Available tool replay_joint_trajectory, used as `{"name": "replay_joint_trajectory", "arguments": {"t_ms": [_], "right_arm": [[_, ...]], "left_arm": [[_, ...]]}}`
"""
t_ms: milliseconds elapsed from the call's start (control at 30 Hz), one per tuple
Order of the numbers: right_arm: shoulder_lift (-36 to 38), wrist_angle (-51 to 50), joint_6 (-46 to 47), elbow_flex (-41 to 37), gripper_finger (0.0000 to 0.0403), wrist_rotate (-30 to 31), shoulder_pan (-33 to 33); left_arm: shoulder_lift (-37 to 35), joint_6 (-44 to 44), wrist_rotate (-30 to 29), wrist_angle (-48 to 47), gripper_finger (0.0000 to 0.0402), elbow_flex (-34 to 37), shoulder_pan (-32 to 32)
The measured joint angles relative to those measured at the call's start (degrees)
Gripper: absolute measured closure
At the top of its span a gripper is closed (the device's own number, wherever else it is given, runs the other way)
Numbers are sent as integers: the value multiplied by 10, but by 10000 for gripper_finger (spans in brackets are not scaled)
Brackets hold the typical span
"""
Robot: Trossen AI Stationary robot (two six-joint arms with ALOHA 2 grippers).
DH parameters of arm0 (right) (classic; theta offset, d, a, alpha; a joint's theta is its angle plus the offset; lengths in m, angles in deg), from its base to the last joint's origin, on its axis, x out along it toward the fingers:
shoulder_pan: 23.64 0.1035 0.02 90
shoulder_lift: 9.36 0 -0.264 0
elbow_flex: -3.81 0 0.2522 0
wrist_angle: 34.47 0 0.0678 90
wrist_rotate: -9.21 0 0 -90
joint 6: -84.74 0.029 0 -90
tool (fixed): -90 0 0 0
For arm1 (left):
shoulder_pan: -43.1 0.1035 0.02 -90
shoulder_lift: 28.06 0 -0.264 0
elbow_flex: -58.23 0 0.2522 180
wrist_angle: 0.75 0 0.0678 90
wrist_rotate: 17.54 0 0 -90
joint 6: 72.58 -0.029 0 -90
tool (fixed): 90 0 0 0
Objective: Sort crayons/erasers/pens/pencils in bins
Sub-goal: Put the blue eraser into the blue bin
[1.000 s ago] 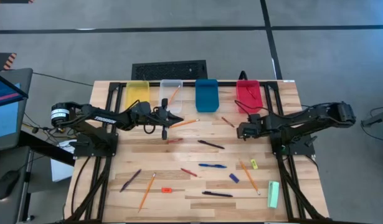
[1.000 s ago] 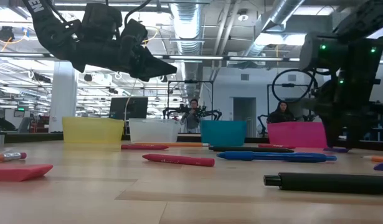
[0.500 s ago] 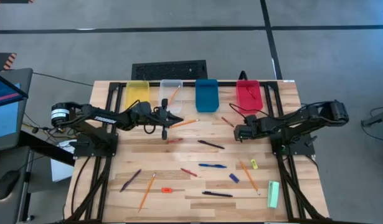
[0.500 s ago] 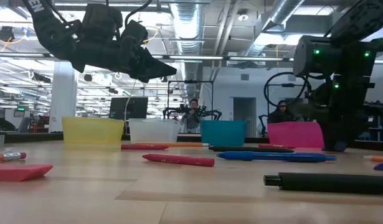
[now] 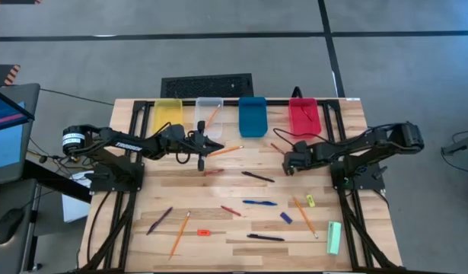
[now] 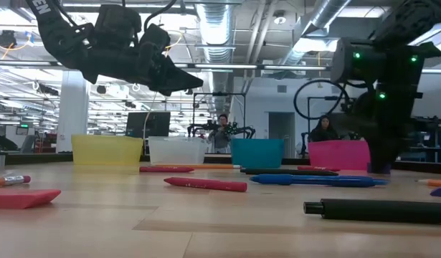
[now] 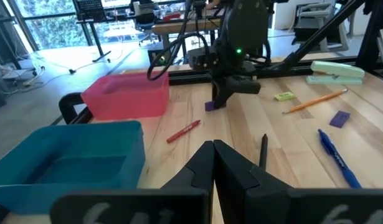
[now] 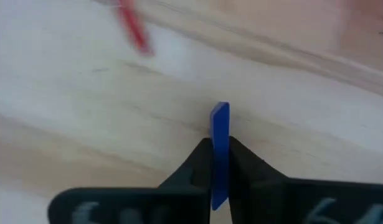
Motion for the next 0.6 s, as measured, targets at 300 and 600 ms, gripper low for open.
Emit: {"name": "replay_joint_trajectory", "arguments": {"t_ms": [300,600], "right_arm": [[1,-11,-85,74,372,3,-1],[0,-4,-226,188,376,39,-61]], "left_arm": [[0,0,-26,-9,401,0,0],[0,0,-30,-9,401,0,0]]}}
